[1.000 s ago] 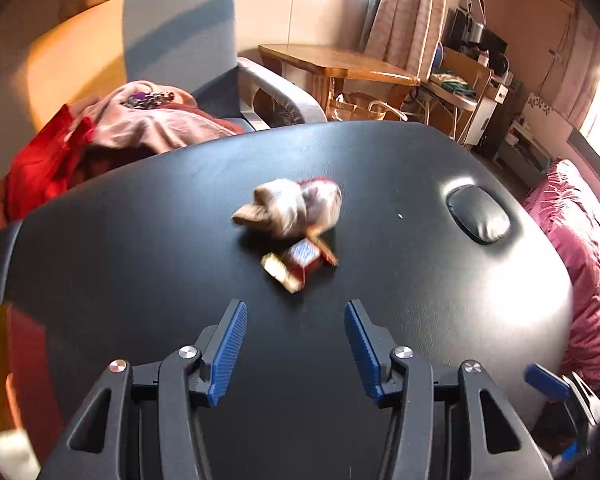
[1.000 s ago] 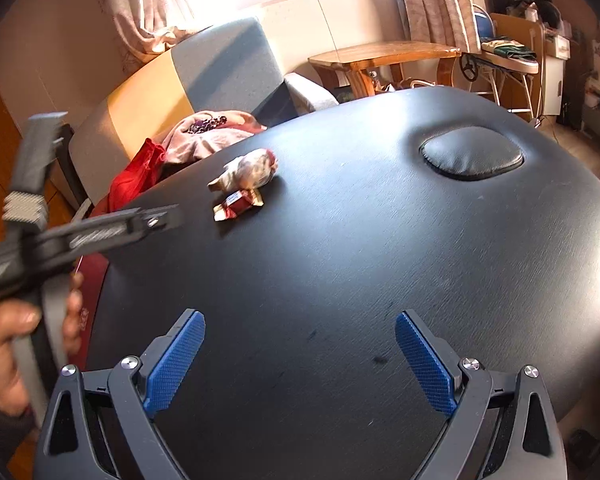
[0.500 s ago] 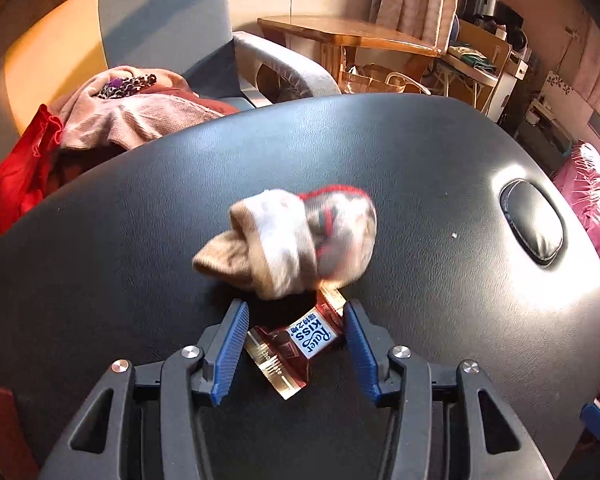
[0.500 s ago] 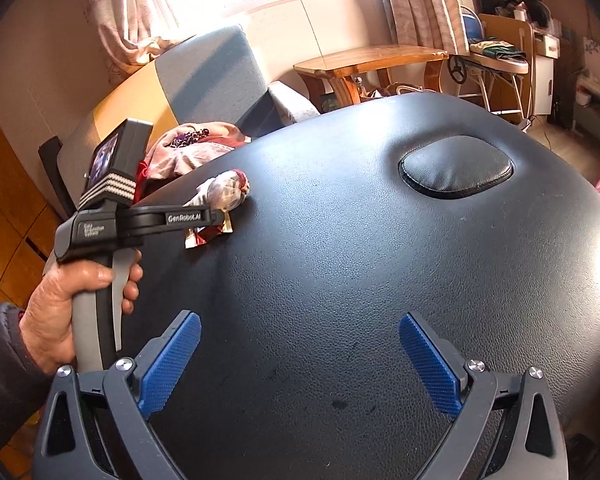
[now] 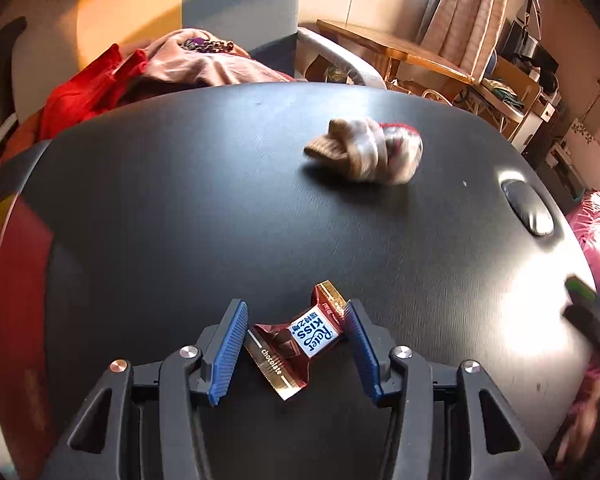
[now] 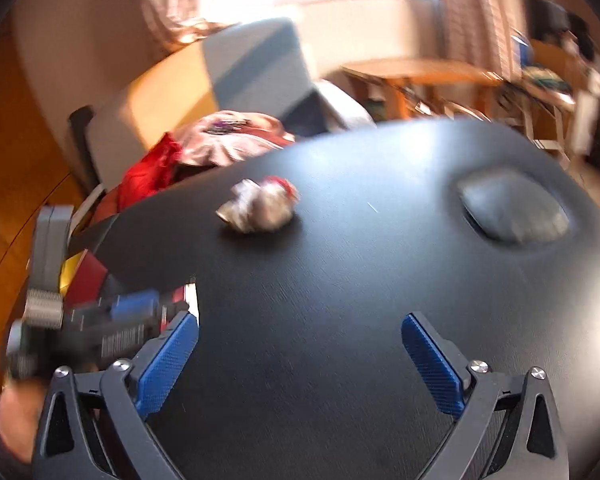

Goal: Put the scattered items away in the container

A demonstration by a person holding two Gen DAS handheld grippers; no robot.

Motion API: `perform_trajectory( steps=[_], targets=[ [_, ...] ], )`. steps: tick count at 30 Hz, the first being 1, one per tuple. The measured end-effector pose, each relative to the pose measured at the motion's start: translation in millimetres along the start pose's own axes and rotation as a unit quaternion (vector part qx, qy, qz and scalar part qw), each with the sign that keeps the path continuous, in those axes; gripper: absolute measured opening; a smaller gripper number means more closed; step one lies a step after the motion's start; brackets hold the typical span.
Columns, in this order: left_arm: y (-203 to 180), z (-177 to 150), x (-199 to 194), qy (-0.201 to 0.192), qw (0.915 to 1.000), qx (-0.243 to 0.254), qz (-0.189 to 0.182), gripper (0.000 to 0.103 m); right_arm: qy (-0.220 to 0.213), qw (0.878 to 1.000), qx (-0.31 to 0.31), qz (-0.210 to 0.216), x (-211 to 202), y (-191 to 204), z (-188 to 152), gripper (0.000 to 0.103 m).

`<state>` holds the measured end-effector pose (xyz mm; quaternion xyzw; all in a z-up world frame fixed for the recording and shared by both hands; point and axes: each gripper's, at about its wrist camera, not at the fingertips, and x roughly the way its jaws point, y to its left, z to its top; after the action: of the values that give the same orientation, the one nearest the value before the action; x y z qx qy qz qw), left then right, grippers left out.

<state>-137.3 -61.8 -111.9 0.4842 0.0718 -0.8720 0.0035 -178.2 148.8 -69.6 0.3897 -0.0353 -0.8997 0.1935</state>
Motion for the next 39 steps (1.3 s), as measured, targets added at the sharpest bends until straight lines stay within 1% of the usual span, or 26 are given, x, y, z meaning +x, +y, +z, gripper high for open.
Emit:
perform_trajectory(
  steps=[4,6,8,10,12,14,16,18,21,23,27,28,29,31,33,36,38,39],
  targets=[
    [10,-18,-10,0.0,1.0,-0.008,-0.003,0.055,-0.003,0.998,-0.068,0.008,38,23,45,0.103],
    [11,-22,-11,-0.001,1.0,0.0,-0.001,0.055,-0.004,0.995,-0.101,0.012,57,35,68,0.103],
    [10,-24,-13,-0.003,1.0,0.003,-0.002,0.055,0.014,0.992,-0.128,0.015,83,46,87,0.103],
    [9,-25,-12,-0.003,1.0,0.005,-0.003,0.055,0.047,0.988,-0.146,0.016,115,57,102,0.103],
    [8,-26,-12,-0.004,0.9999,0.013,0.0,0.055,0.085,0.984,-0.158,0.01,144,64,108,0.096],
    [7,-29,-13,-0.003,0.9999,0.016,0.001,0.056,0.122,0.978,-0.168,0.0,163,67,105,0.078],
    [6,-31,-14,-0.004,0.9998,0.021,0.001,0.056,0.152,0.97,-0.189,-0.017,170,68,95,0.07],
    [6,-34,-15,-0.006,0.9997,0.024,0.001,0.056,0.162,0.966,-0.203,-0.017,162,66,82,0.069],
    [4,-40,-18,-0.006,0.9994,0.032,0.005,0.056,0.17,0.964,-0.202,-0.007,135,58,60,0.069],
    [2,-45,-20,-0.007,0.999,0.042,0.01,0.056,0.175,0.966,-0.19,0.001,114,50,43,0.07],
    [2,-57,-26,-0.009,0.9982,0.058,0.011,0.056,0.174,0.975,-0.14,0.019,68,31,8,0.071],
    [2,-58,-28,-0.008,0.9982,0.059,0.011,0.056,0.174,0.977,-0.124,0.026,57,26,-1,0.073],
    [2,-60,-29,-0.006,0.9981,0.06,0.012,0.056,0.172,0.979,-0.109,0.031,48,21,-10,0.076],
    [4,-63,-32,-0.004,0.9981,0.06,0.011,0.056,0.162,0.983,-0.083,0.025,28,11,-27,0.08],
    [6,-66,-38,-0.002,0.9985,0.054,0.002,0.056,0.145,0.988,-0.05,0.019,9,0,-41,0.081],
    [11,-67,-47,-0.001,0.9992,0.038,-0.013,0.056,0.104,0.994,0.004,0.013,-24,-15,-58,0.088],
    [14,-63,-51,-0.001,0.9993,0.029,-0.024,0.056,0.074,0.997,0.036,0.012,-45,-25,-68,0.089],
    [17,-58,-52,0.002,0.9993,0.016,-0.033,0.056,0.064,0.997,0.047,0.01,-53,-28,-72,0.09]
  ],
)
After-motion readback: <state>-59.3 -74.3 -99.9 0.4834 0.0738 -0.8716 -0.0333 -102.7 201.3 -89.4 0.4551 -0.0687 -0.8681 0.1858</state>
